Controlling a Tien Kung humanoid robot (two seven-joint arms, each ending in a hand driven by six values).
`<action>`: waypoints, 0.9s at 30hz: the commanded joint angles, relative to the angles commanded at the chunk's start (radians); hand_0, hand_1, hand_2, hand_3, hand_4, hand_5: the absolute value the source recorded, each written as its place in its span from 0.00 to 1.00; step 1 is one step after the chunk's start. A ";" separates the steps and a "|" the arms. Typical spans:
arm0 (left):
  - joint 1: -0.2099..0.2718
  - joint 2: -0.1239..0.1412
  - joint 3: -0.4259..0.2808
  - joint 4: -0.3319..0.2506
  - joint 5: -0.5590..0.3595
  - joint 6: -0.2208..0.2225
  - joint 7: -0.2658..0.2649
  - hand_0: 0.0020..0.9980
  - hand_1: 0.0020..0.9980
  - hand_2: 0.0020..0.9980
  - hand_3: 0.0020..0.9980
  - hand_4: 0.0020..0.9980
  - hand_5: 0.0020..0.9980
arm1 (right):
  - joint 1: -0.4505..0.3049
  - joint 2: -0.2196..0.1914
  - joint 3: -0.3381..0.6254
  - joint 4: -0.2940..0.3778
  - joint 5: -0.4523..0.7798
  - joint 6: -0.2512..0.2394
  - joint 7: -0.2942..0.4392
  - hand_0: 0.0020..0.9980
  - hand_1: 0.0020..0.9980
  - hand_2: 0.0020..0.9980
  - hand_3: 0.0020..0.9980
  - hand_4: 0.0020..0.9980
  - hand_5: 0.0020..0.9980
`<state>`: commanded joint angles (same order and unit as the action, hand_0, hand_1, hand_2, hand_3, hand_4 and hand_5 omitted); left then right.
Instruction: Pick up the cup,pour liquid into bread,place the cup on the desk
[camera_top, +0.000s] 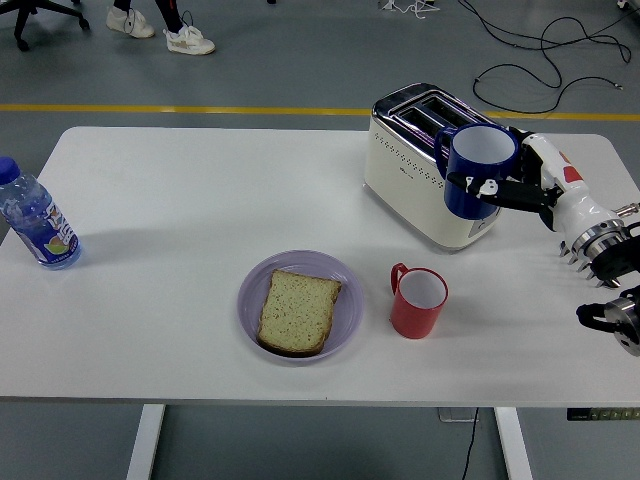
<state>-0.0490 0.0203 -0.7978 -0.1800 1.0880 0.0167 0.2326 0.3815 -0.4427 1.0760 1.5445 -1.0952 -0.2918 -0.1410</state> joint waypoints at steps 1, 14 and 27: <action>0.000 0.000 0.003 0.000 -0.001 0.000 0.000 0.66 0.70 0.72 0.61 0.35 0.95 | -0.014 0.003 0.007 -0.019 -0.006 -0.013 0.016 0.34 0.31 0.49 0.55 0.61 0.00; -0.004 0.000 -0.009 0.000 0.023 -0.002 0.001 0.66 0.70 0.72 0.61 0.35 0.95 | -0.128 0.080 0.084 -0.196 0.041 -0.108 0.248 0.35 0.32 0.50 0.55 0.61 0.00; -0.002 -0.001 0.000 0.000 0.011 -0.004 0.001 0.66 0.70 0.72 0.61 0.35 0.95 | -0.201 0.137 0.066 -0.313 -0.032 -0.128 0.412 0.36 0.35 0.51 0.55 0.61 0.00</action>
<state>-0.0514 0.0194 -0.7976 -0.1800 1.0991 0.0129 0.2340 0.1803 -0.3054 1.1421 1.2320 -1.1275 -0.4197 0.2714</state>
